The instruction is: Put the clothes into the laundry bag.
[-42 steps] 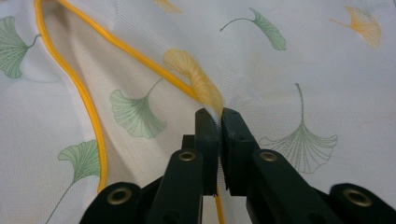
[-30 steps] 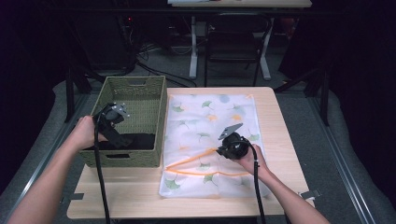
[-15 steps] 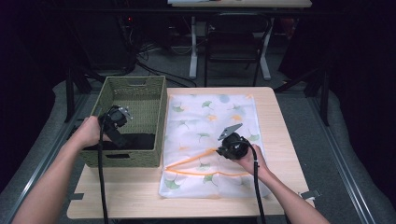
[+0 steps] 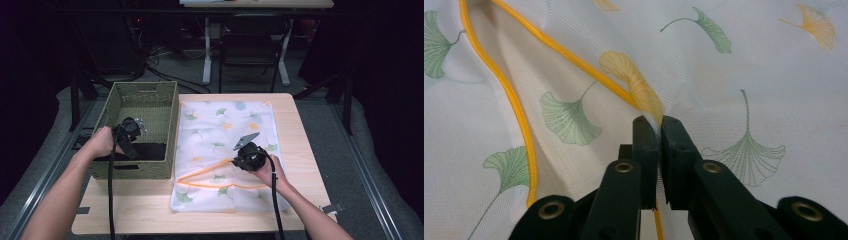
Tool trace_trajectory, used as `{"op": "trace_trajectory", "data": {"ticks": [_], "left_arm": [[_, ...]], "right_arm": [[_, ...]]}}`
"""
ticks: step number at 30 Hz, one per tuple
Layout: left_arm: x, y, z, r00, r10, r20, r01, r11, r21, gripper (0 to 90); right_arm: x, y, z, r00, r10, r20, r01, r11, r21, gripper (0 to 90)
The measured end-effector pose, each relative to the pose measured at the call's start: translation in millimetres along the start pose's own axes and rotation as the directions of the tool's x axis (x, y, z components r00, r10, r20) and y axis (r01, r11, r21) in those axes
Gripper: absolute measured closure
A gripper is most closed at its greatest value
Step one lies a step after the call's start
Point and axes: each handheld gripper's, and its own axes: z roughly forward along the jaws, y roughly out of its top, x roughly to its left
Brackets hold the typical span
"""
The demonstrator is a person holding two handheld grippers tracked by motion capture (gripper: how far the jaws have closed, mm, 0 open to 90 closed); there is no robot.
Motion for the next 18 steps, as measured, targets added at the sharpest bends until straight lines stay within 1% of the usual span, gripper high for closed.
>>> {"op": "trace_trajectory", "data": {"ticks": [1,2,3,5,6,7,8,10,11,12,14,15,17,18], "left_arm": [[0.7,-0.3,0.9,1.0,-0.004,0.003,0.004,1.0,-0.001,11.1],[1.2,-0.5,1.4,0.9999,0.001,0.016,-0.001,1.0,0.0,11.2],[1.1,-0.9,2.4,0.9999,0.001,0.017,-0.001,1.0,-0.002,13.4],[1.6,-0.6,2.4,0.9999,0.0,0.017,0.0,1.0,0.004,14.9],[1.5,-1.0,2.1,0.9997,0.007,0.024,-0.007,1.0,-0.003,16.6],[1.4,-1.0,2.2,0.9996,0.003,0.028,-0.003,1.0,-0.004,17.9],[1.3,-1.3,2.2,0.9993,0.011,0.036,-0.01,0.9999,-0.009,19.8],[0.5,-1.5,2.2,0.999,0.015,0.041,-0.015,0.9998,-0.012,26.2],[-0.1,-1.7,1.6,0.9987,0.023,0.045,-0.022,0.9997,-0.011,27.9],[-0.9,-1.9,1.8,0.9983,0.029,0.051,-0.029,0.9996,-0.006,31.4],[-2.5,-2.5,2.8,0.9976,0.043,0.055,-0.043,0.999,0.008,35.4],[-3.2,-3.1,3.5,0.9973,0.046,0.058,-0.047,0.9988,0.012,39.2],[-4.2,-3.9,3.3,0.997,0.059,0.049,-0.059,0.9981,0.013,43.4],[-4.3,-4.2,3.4,0.9973,0.055,0.049,-0.056,0.9984,0.012,46.3]], "right_arm": [[-0.1,0.0,0.2,1.0,0.0,-0.001,0.0,1.0,0.001,86.2],[0.0,0.0,0.5,1.0,0.001,-0.001,-0.001,1.0,0.001,86.2],[-0.1,0.0,0.7,1.0,0.002,-0.002,-0.002,1.0,0.001,86.2],[-0.1,0.1,0.9,1.0,0.0,-0.002,0.0,1.0,0.001,86.2],[-0.1,0.1,0.7,1.0,0.001,-0.002,-0.001,1.0,0.001,86.2],[-0.1,0.0,0.7,1.0,0.001,-0.002,-0.001,1.0,0.0,86.2],[-0.2,0.0,0.7,1.0,0.002,-0.002,-0.002,1.0,0.001,86.2],[-0.3,0.0,1.0,1.0,0.0,-0.004,0.0,1.0,0.001,86.1],[-0.3,0.1,0.9,1.0,0.0,-0.003,0.0,1.0,0.001,86.1],[0.0,0.1,0.7,1.0,0.003,-0.001,-0.003,1.0,0.001,86.1],[0.1,0.2,1.0,1.0,0.002,0.0,-0.002,1.0,0.002,86.2],[0.1,0.3,1.0,1.0,0.003,0.0,-0.003,1.0,0.002,86.1],[0.1,0.4,1.1,1.0,0.0,0.0,0.0,1.0,0.0,86.1],[0.1,0.3,1.0,1.0,0.002,0.0,-0.002,1.0,0.002,86.1]]}}
